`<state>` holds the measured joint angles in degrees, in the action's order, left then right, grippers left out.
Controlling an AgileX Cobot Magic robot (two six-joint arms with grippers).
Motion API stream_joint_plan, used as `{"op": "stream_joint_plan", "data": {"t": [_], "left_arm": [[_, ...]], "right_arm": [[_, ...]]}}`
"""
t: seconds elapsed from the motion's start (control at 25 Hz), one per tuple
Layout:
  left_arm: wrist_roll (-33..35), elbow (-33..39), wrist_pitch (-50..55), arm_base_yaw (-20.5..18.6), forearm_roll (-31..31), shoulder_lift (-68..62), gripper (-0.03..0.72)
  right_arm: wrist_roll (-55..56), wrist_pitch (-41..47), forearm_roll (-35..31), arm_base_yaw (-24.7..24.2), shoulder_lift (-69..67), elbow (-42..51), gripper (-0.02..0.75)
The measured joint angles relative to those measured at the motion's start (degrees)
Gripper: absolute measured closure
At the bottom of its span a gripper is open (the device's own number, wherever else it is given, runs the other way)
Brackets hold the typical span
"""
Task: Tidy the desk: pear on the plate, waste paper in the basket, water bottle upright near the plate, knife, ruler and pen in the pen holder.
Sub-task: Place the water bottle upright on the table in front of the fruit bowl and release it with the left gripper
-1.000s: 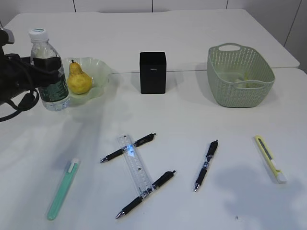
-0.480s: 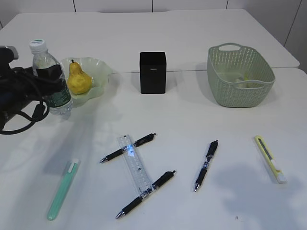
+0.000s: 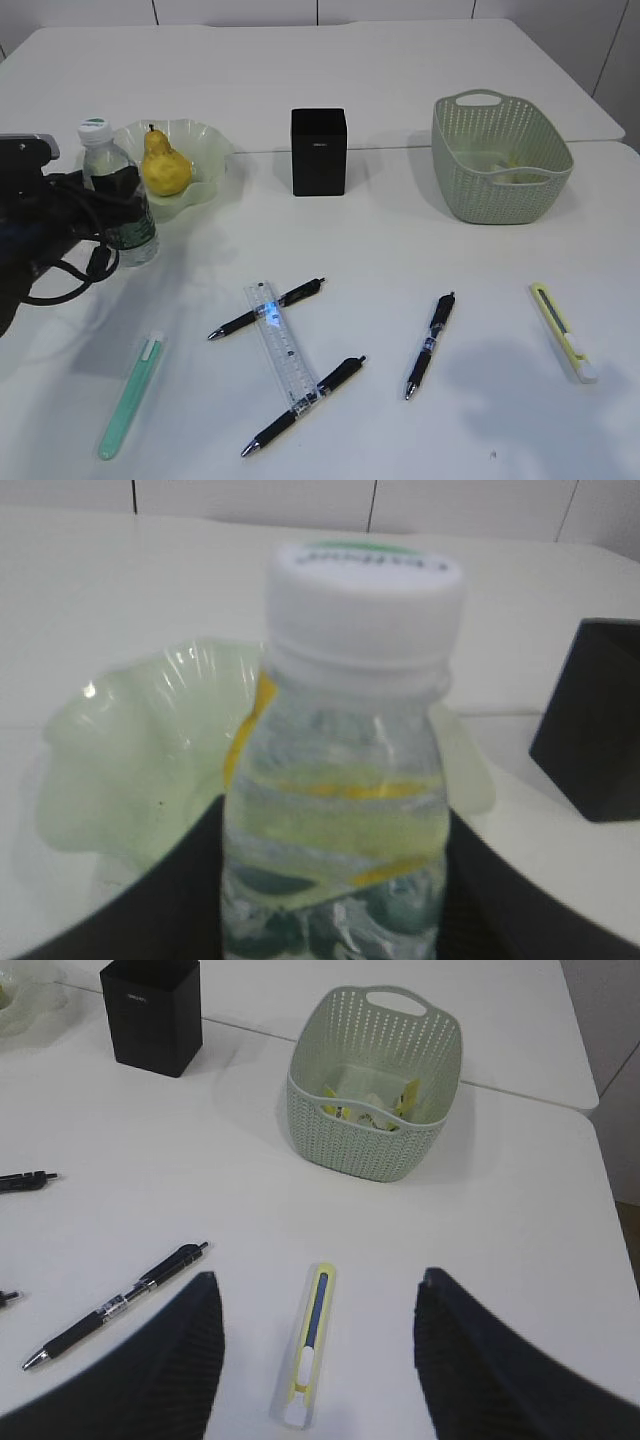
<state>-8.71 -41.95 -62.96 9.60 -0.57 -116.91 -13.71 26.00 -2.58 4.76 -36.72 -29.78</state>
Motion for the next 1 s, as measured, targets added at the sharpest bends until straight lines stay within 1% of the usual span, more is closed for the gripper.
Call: {"op": "stream_joint_plan", "data": {"t": [0.16, 0.52, 0.84, 1.0], "left_arm": [[0.0, -0.6, -2.1, 0.0, 0.0, -1.4, 0.35], [0.0, -0.6, -2.6, 0.0, 0.0, -1.6, 0.342], [0.0, -0.6, -2.3, 0.0, 0.0, -1.6, 0.211], [0.0, -0.6, -0.9, 0.0, 0.1, -0.4, 0.182]], "right_arm": [[-0.1, 0.0, 0.9, 0.0, 0.0, 0.0, 0.26], [-0.1, -0.3, 1.4, 0.0, 0.0, 0.0, 0.26], [-0.1, -0.4, 1.4, 0.0, 0.0, 0.0, 0.26], [-0.1, -0.4, 1.5, 0.0, 0.0, 0.0, 0.26]]}}
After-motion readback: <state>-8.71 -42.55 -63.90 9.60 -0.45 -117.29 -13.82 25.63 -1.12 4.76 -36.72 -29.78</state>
